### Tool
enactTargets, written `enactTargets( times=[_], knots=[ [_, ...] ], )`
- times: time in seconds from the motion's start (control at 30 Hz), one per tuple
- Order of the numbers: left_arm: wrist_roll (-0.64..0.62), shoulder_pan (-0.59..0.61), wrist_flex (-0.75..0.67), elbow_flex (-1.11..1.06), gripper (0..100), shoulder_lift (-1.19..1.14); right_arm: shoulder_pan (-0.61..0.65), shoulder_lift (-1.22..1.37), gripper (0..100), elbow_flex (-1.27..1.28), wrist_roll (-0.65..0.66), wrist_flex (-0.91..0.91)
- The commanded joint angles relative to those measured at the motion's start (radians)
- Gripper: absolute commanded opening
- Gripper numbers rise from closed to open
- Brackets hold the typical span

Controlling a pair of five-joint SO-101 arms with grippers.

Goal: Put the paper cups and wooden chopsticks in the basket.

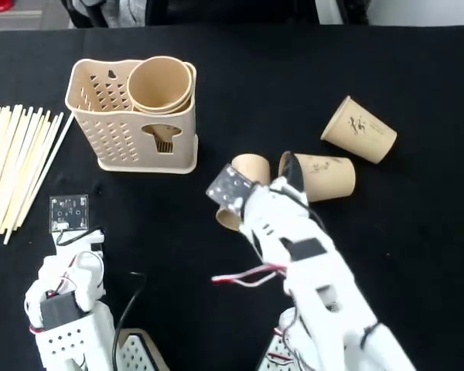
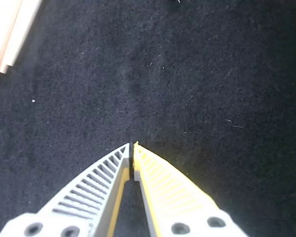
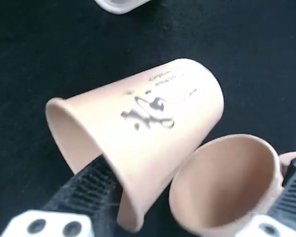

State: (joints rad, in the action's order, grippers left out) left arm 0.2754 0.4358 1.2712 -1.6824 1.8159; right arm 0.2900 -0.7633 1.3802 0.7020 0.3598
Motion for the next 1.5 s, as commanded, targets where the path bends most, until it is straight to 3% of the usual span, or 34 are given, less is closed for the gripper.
enactTargets(
  times=[0.0, 0.2, 0.5, 0.73, 1.07, 1.23, 1.47],
  knots=[
    [0.005, -0.005, 0.005, -0.018, 3, 0.003, 0.006, 0.153, 45.6, -0.133, -0.009, -0.043],
    [0.005, -0.005, 0.005, -0.018, 3, 0.003, -0.072, 0.278, 41.5, -0.243, -0.009, -0.06],
    [0.005, -0.005, 0.005, -0.018, 3, 0.003, -0.08, 0.317, 1.1, -0.265, -0.009, -0.117],
    [0.005, -0.005, 0.005, -0.018, 3, 0.003, -0.08, 0.291, 1.1, -0.268, -0.011, -0.098],
    [0.005, -0.005, 0.005, -0.018, 3, 0.003, -0.075, 0.01, 1.1, -0.458, -0.15, 0.318],
    [0.005, -0.005, 0.005, -0.018, 3, 0.003, -0.074, -0.03, 1.1, -0.659, -0.167, 0.583],
    [0.005, -0.005, 0.005, -0.018, 3, 0.003, -0.055, -0.018, 1.1, -1.035, -0.287, 0.913]
  ],
)
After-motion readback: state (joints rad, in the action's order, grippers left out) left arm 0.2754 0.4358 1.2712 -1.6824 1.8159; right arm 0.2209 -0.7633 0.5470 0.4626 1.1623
